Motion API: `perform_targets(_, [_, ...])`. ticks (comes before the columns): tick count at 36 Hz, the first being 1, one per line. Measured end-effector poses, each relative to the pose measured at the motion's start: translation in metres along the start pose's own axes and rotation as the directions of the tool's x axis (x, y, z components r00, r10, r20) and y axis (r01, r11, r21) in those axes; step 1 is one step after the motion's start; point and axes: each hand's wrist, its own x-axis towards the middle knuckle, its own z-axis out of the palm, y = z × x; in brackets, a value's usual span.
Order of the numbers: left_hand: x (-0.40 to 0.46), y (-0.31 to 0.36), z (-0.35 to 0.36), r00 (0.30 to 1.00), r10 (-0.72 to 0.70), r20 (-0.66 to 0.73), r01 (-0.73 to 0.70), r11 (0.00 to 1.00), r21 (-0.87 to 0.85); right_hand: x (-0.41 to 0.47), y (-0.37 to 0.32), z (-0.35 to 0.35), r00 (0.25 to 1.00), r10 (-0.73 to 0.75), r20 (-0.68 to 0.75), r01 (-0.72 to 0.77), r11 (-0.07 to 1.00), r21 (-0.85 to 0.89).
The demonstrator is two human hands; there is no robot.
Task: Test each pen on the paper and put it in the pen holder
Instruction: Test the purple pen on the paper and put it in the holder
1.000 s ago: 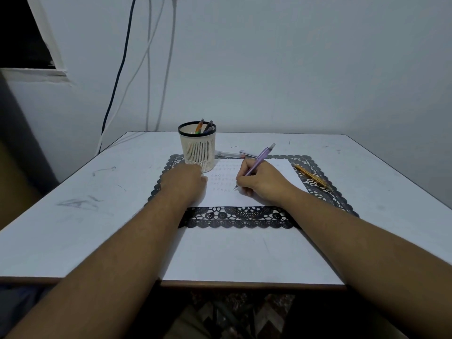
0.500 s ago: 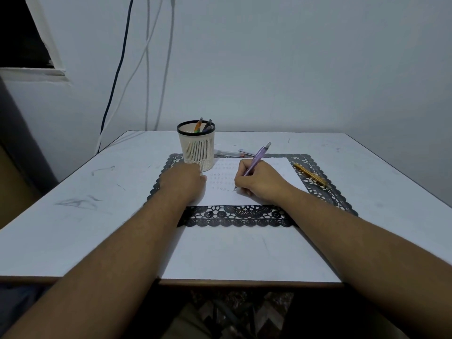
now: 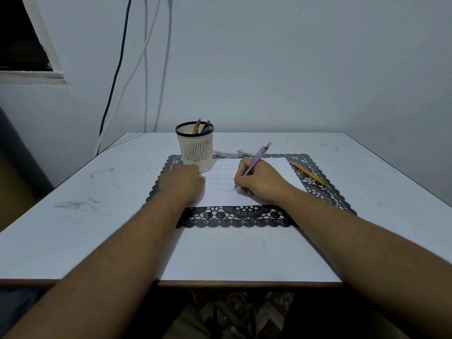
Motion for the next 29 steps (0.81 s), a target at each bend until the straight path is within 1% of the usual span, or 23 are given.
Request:
perform_targets(5, [-0.0012, -0.0001, -0.0013, 1.0, 0.0, 0.012, 0.0, 1.0, -0.007, -0.0012, 0.0024, -0.0041, 1.0, 0.011, -0.01, -0.011, 1.0, 0.011])
perform_targets(10, [-0.0011, -0.0007, -0.0008, 1.0, -0.002, 0.018, 0.002, 1.0, -0.018, -0.0003, 0.0026, -0.0025, 1.0, 0.009, -0.002, -0.009, 0.999, -0.043])
perform_targets(15, [-0.0007, -0.0007, -0.0012, 1.0, -0.005, 0.027, 0.005, 1.0, -0.018, 0.0017, 0.004, -0.0023, 1.0, 0.019, -0.025, -0.019, 1.0, -0.024])
perform_targets(23, [-0.0008, -0.0013, -0.0005, 0.999, -0.009, 0.038, 0.01, 1.0, -0.014, -0.0007, 0.0021, -0.0035, 0.999, -0.018, -0.03, 0.015, 0.992, -0.122])
perform_targets(29, [0.0, -0.002, 0.0, 0.999, -0.009, 0.037, 0.009, 1.0, -0.007, 0.0002, 0.0028, -0.0009, 0.999, -0.01, -0.032, 0.006, 0.993, -0.114])
